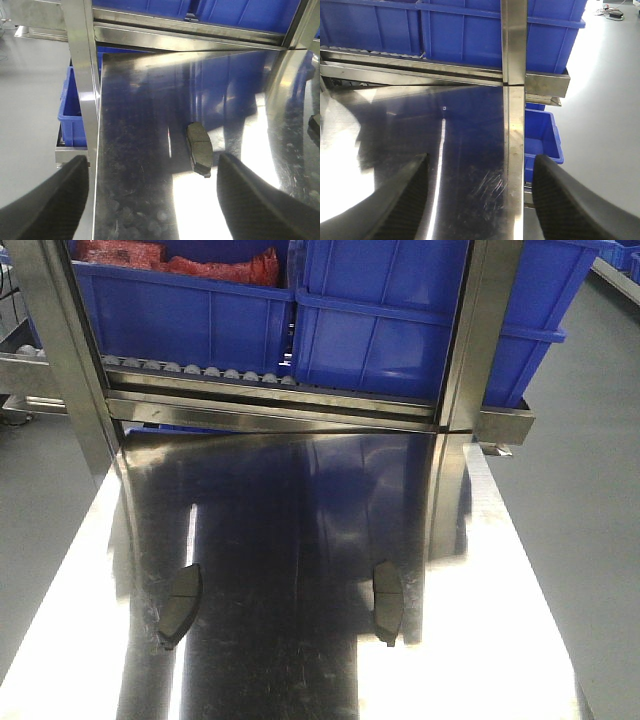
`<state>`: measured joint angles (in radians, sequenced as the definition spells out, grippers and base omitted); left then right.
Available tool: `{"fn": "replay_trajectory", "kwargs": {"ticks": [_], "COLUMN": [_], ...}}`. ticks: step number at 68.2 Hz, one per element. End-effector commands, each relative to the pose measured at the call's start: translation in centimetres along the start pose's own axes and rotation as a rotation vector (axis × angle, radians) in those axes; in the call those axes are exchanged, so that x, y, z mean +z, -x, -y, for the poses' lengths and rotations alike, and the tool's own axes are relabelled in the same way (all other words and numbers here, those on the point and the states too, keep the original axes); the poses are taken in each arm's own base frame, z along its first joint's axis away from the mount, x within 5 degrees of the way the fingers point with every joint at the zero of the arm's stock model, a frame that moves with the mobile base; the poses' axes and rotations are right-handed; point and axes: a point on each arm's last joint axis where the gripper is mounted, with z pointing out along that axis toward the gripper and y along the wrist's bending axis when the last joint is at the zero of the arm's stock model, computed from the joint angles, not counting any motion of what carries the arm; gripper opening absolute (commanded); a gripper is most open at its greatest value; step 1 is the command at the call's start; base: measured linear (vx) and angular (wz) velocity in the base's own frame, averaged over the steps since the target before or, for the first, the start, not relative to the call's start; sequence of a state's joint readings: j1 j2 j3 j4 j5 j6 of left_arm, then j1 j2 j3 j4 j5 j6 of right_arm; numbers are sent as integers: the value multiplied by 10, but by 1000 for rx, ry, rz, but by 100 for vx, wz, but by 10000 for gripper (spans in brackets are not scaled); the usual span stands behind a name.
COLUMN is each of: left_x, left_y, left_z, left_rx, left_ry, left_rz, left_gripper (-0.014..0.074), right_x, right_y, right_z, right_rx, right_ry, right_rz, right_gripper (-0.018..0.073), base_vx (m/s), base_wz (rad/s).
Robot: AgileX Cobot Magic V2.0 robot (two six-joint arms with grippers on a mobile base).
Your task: Move and align brake pads A on conveyor
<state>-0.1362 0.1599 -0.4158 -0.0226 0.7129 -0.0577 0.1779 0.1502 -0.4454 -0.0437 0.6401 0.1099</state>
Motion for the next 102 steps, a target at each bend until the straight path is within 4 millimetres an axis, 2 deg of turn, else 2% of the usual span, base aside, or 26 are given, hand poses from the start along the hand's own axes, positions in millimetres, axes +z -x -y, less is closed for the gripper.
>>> {"fn": "replay_trajectory", "kwargs": {"ticks": [1,42,59,67,71,82,89,102], "left_x": [-3,-3,-3,0,9,41,72,127], "left_y": [13,13,19,22,28,52,66,74], "left_z": [1,1,2,2,2,3,4,4], "left_rx": [-7,-7,-8,-84,-133,-132,-118,-90], "left_ry": [-9,-9,-13,-14,-8,18,35,58], "left_rz": [79,80,143,127,76,-107,-245,-490], "left_gripper": [512,512,512,512,512,512,512,512], "right_x": [-1,-1,-1,-1,-1,-1,-1,-1], "right_y": [14,14,14,14,14,14,14,14], "right_z": [-1,-1,-1,-1,-1,-1,-1,-1], "right_rx": [-13,-13,-13,-13,-13,-13,-13,-12], "right_ry": [-3,-3,-3,-3,-3,-3,-3,-2], "right_rz": [79,77,77,77,77,77,77,78], "right_gripper": [440,440,440,440,440,440,440,440], "base_vx": [0,0,0,0,0,0,0,0], "base_wz": [-2,0,0,0,0,0,0,0]}}
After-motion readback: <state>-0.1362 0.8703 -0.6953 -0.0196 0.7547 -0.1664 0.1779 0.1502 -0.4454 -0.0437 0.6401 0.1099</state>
